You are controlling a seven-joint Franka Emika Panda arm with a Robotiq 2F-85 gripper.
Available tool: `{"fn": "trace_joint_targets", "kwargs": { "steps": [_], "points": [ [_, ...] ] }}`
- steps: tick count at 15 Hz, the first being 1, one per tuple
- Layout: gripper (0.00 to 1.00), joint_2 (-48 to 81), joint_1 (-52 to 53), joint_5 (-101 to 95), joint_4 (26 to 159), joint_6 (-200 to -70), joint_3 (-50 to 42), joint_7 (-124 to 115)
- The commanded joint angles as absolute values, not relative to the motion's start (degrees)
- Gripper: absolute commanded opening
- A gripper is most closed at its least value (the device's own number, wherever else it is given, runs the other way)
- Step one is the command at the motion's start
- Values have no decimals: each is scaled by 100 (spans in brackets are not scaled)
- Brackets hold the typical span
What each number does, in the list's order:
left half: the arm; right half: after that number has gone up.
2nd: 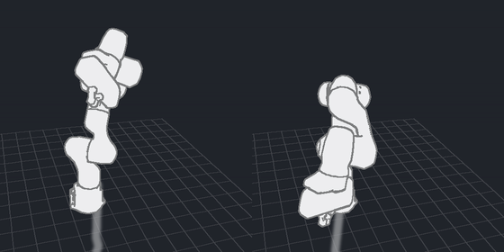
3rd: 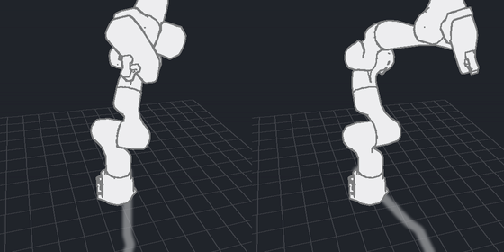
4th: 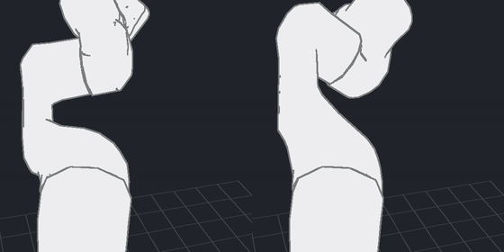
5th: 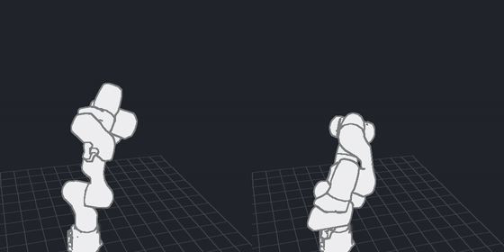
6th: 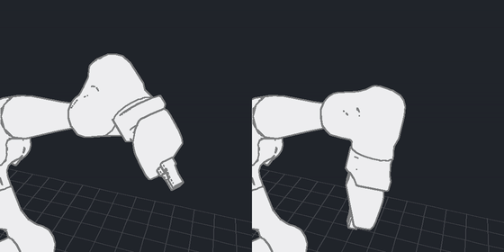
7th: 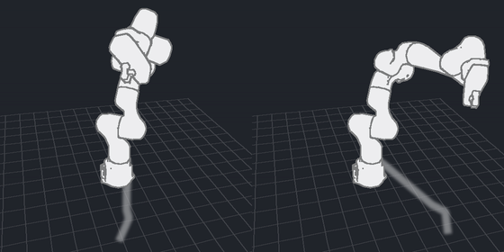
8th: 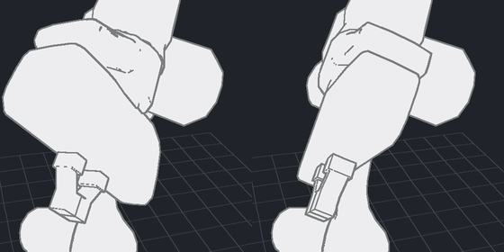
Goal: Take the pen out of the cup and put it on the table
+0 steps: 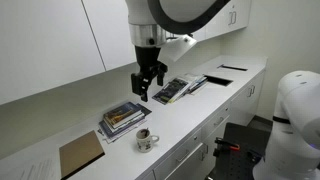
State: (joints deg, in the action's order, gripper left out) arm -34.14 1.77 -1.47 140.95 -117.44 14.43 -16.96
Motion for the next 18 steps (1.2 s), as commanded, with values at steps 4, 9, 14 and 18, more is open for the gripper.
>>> {"fn": "trace_joint_targets", "kwargs": {
  "steps": [4, 9, 14, 18],
  "points": [
    [100, -3397, 276, -207, 14085, -11732, 1361, -1746],
    [100, -2789, 392, -400, 13835, -11581, 1220, -937],
    [100, -1333, 422, -720, 13592, -12050, 869, 423],
    [100, 10, 388, -1113, 13162, -12302, 673, 1444]
  ]
}}
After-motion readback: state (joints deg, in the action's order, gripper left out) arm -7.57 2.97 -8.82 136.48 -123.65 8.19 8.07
